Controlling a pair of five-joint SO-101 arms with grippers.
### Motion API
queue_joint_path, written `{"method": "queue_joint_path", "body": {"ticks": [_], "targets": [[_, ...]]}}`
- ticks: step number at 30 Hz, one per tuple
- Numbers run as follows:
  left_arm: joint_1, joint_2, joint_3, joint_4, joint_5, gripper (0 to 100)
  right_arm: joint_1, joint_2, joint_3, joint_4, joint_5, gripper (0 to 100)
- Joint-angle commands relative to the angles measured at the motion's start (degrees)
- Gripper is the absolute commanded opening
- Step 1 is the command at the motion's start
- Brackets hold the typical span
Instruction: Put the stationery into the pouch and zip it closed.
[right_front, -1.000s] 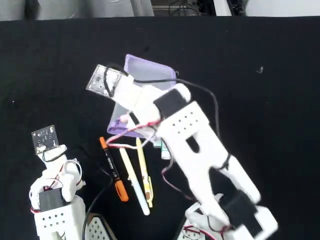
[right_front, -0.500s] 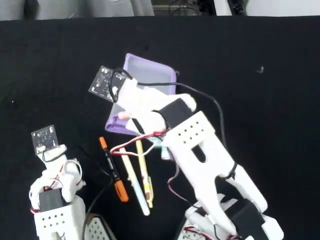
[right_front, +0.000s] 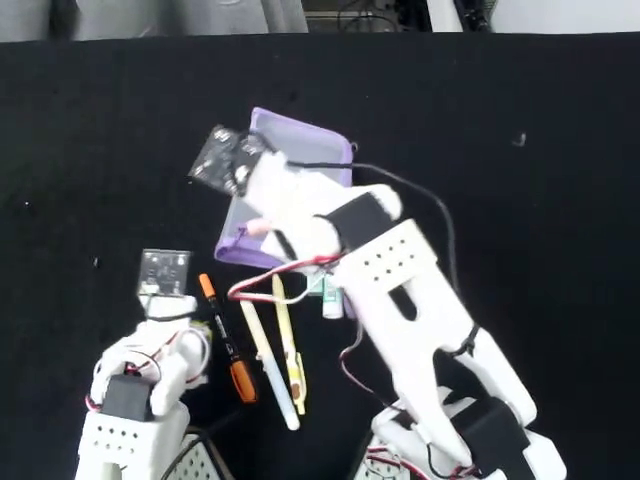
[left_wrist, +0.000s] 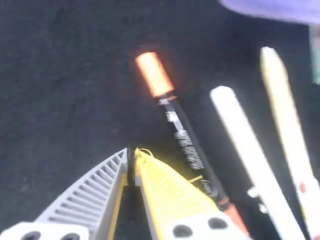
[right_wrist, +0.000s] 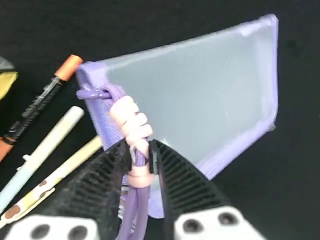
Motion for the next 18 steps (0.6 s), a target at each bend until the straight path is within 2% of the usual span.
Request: {"method": "queue_joint_path", "body": {"ticks": [1,5,7,9,12,15,18], "targets": [[3.38,-0.35,-5.85,-3.78,0.18,3,3.52,-2.95,-0.31,0.0,0.0,1.1],[-3.74,-0.35,-10.77,-8.26,-0.09,3,3.52,-2.95,-0.31,0.0,0.0,1.1],[-9.71,-0.35,-12.88,-10.46,-2.73,3,3.52,-2.95,-0.31,0.0,0.0,1.1],[-12.88,-0.35,-14.55,-12.31,-5.45,3,3.52,-2.95,-0.31,0.0,0.0,1.1],[-11.47,-0.44,-16.31,-12.92,-7.91,3,3.52,-2.95,-0.31,0.0,0.0,1.1],[-6.29,-0.44,-17.36,-12.92,-7.91,5,3.52,-2.95,-0.31,0.0,0.0,1.1],[-1.54,-0.44,-17.45,-12.92,-7.74,15,3.52,-2.95,-0.31,0.0,0.0,1.1]]}}
